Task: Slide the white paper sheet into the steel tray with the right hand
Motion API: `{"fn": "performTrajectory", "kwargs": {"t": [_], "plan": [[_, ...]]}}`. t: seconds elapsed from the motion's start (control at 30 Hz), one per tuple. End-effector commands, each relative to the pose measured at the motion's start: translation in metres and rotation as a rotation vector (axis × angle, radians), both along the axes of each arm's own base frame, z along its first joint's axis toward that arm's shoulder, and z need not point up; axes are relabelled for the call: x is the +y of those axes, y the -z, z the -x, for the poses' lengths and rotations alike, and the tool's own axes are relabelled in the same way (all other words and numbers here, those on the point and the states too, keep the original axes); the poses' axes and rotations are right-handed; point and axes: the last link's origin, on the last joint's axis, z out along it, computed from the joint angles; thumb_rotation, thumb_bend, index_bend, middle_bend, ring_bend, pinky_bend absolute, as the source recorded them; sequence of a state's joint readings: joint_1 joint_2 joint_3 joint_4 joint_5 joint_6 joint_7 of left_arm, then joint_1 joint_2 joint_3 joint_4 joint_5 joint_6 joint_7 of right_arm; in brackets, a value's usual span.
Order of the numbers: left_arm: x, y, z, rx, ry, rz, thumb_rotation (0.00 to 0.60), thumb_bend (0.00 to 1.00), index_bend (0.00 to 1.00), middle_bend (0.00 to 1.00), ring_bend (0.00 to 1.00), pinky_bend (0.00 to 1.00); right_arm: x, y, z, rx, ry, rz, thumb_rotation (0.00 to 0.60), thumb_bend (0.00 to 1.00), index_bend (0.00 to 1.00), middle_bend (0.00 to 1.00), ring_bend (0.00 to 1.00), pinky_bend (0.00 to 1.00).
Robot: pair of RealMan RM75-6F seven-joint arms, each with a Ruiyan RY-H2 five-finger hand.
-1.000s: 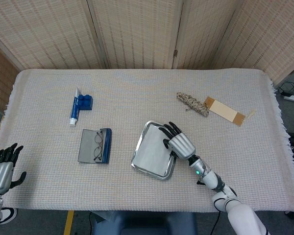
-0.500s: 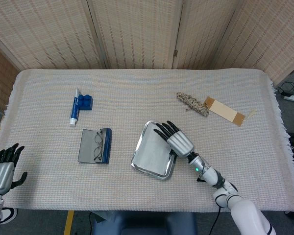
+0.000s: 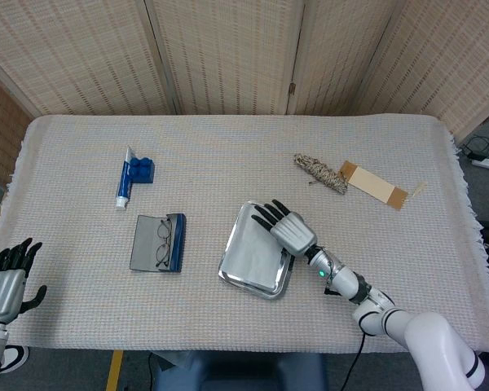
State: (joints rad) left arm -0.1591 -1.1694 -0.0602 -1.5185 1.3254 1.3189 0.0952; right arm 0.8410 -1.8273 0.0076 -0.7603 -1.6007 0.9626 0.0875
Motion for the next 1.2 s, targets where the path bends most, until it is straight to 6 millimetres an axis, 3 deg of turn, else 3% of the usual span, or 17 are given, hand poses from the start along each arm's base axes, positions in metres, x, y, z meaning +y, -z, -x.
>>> {"fn": "performTrajectory", "kwargs": {"t": [0.03,0.33,0.73,0.87,1.07,1.13,1.2], "plan": [[-0.001,-0.001,-0.001,-0.006,0.011,-0.024,0.6,0.44,0.0,0.0,0.0,0.0,-0.001,-0.027,-0.03,0.108,0.031,-0.026,0.6,0.45,0.0,0.0,0.0,0.0],[-0.002,-0.002,-0.003,-0.017,0.012,-0.035,0.6,0.44,0.0,0.0,0.0,0.0,0.01,-0.05,-0.051,0.138,0.158,-0.05,0.6,0.43,0.0,0.0,0.0,0.0],[-0.004,-0.002,-0.006,-0.024,0.017,-0.028,0.6,0.44,0.0,0.0,0.0,0.0,0.017,-0.06,-0.07,0.281,0.244,-0.029,0.6,0.43,0.0,0.0,0.0,0.0],[-0.005,-0.003,-0.007,-0.031,0.021,-0.028,0.6,0.44,0.0,0.0,0.0,0.0,0.026,-0.067,-0.066,0.197,0.281,-0.055,0.6,0.43,0.0,0.0,0.0,0.0],[-0.005,-0.001,-0.007,-0.031,0.022,-0.021,0.6,0.44,0.0,0.0,0.0,0.0,0.039,-0.064,-0.043,-0.006,0.317,-0.119,0.6,0.43,0.0,0.02,0.02,0.0],[-0.004,0.0,-0.007,-0.029,0.02,-0.015,0.6,0.44,0.0,0.0,0.0,0.0,0.039,-0.06,-0.039,-0.023,0.292,-0.131,0.6,0.43,0.0,0.16,0.18,0.16],[-0.004,0.001,-0.007,-0.029,0.02,-0.01,0.6,0.44,0.0,0.0,0.0,0.0,0.036,-0.057,-0.041,-0.026,0.276,-0.147,0.6,0.43,0.0,0.44,0.5,0.51]]}}
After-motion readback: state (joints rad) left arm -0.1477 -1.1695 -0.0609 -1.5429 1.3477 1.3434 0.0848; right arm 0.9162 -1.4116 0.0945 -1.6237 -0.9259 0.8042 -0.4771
